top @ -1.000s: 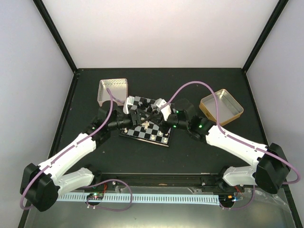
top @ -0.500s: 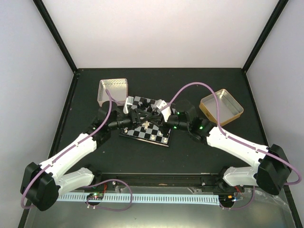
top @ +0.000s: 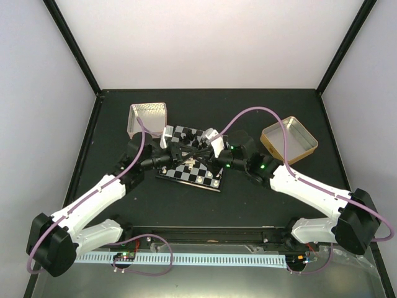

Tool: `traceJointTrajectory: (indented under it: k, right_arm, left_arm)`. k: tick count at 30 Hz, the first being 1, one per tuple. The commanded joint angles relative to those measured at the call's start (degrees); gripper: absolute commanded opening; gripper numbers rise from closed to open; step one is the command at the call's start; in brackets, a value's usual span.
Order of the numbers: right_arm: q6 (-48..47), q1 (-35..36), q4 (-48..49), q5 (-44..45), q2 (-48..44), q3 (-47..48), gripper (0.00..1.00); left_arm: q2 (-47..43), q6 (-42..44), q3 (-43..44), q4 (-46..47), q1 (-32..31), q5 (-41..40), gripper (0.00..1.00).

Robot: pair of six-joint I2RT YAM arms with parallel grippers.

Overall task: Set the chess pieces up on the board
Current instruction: Place the chess piece on the chessboard.

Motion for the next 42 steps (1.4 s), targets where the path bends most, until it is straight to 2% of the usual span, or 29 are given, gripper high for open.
traceJointTrajectory:
  k: [1,6,9,12,16,18,23,26,30,35,42]
  right_arm:
    - [5.3,-0.3,0.9,2.4,-0.6,2.2,0.17]
    - [11.9,-0.4,3.7,-1.0,-2.2,0.4,0.34]
    - [17.9,-0.5,8.7,-2.7,-5.0,-2.4,0.43]
    - [29.0,-0.9,14.5,-3.0,-7.8,-5.0,0.51]
    - [44.4,-2.3,23.0,-3.4,-9.1,-8.3,0.55]
    - [51.0,-2.8,28.5,-3.5,-9.2,-9.7,0.55]
    - [61.1,-3.4,34.1,-5.6,-7.2,-9.8,0.51]
    - [61.6,-3.4,38.2,-9.1,-5.2,-8.6,0.45]
    - [62.4,-3.4,37.9,-10.2,-3.8,-7.5,0.39]
    - [62.0,-3.4,36.8,-9.1,-4.2,-7.6,0.37]
    - [61.9,-3.4,36.0,-9.8,-3.8,-5.6,0.22]
  left_arm:
    - [-1.9,-2.7,-0.7,2.9,0.0,1.4,0.07]
    - [-2.9,-5.5,-1.1,5.3,0.0,0.0,0.07]
    - [-3.5,-7.9,-1.1,7.0,0.1,-0.5,0.07]
    - [-4.1,-12.1,-1.4,10.3,0.1,-0.3,0.08]
    - [-5.0,-16.8,-0.9,14.0,0.1,-0.4,0.08]
    - [-5.5,-18.6,-0.6,15.3,0.1,-0.7,0.08]
    - [-5.7,-21.8,0.2,18.1,0.0,-1.5,0.08]
    - [-5.5,-23.7,0.2,19.4,0.0,-2.4,0.08]
    - [-4.7,-25.6,0.4,22.1,0.0,-2.7,0.08]
    - [-4.0,-26.4,0.9,23.2,0.0,-3.1,0.08]
    - [-4.0,-26.6,0.5,23.2,0.1,-3.4,0.08]
